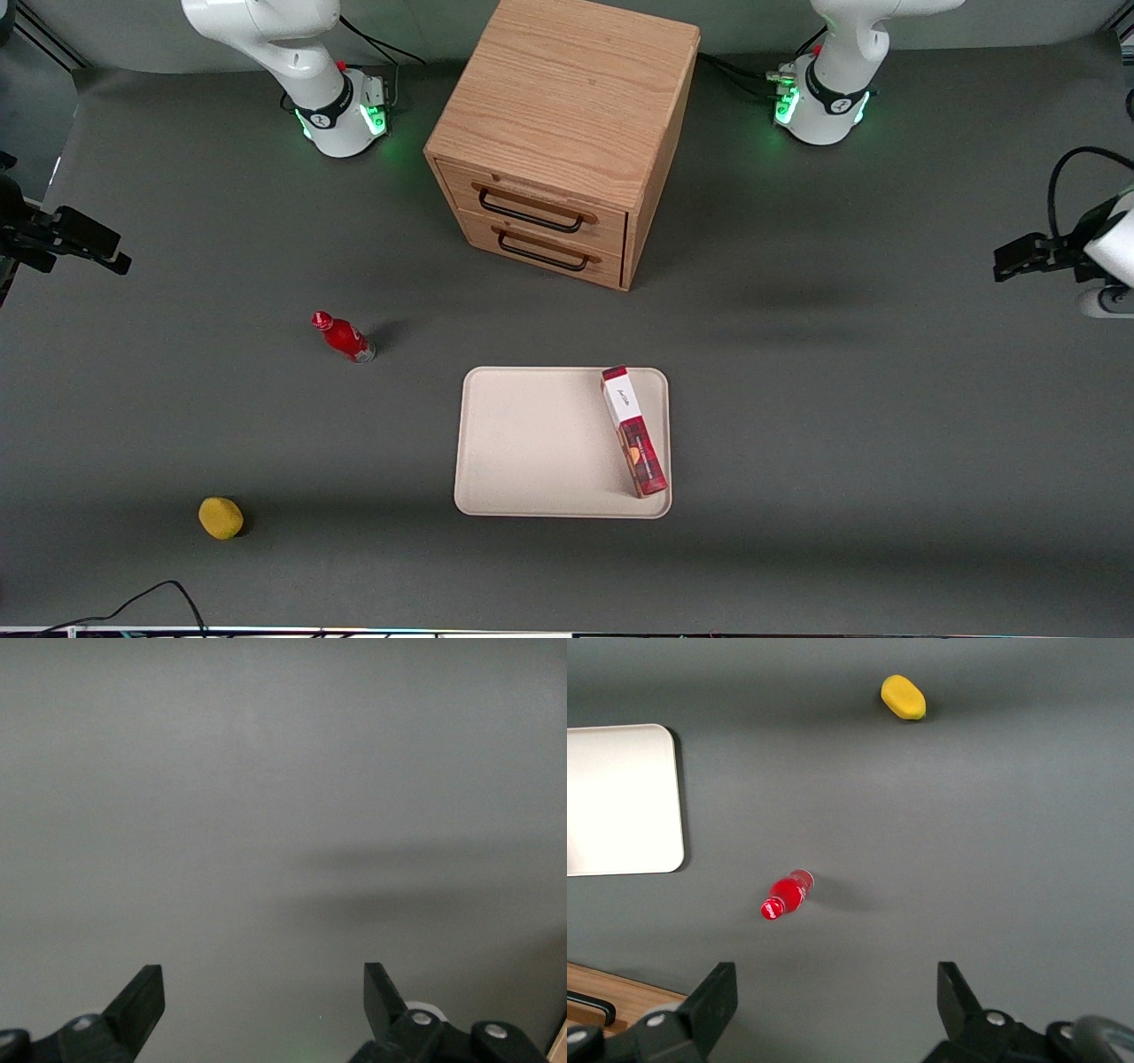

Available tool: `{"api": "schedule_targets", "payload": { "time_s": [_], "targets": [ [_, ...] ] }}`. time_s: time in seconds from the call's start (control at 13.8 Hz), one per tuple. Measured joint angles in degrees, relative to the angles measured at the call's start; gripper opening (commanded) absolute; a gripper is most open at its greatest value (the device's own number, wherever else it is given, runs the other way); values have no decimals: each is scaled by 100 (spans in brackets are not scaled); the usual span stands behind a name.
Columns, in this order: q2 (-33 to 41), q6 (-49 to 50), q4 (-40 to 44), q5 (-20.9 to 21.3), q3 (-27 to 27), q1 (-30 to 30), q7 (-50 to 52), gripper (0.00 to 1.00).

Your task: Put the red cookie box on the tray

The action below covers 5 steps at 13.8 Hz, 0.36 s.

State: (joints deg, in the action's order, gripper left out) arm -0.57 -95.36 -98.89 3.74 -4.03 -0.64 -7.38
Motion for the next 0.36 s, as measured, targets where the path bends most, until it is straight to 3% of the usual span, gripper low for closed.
{"api": "schedule_targets", "payload": {
  "time_s": [0.36],
  "targets": [
    [166, 364, 298, 0, 60, 240, -4, 100]
  ]
}}
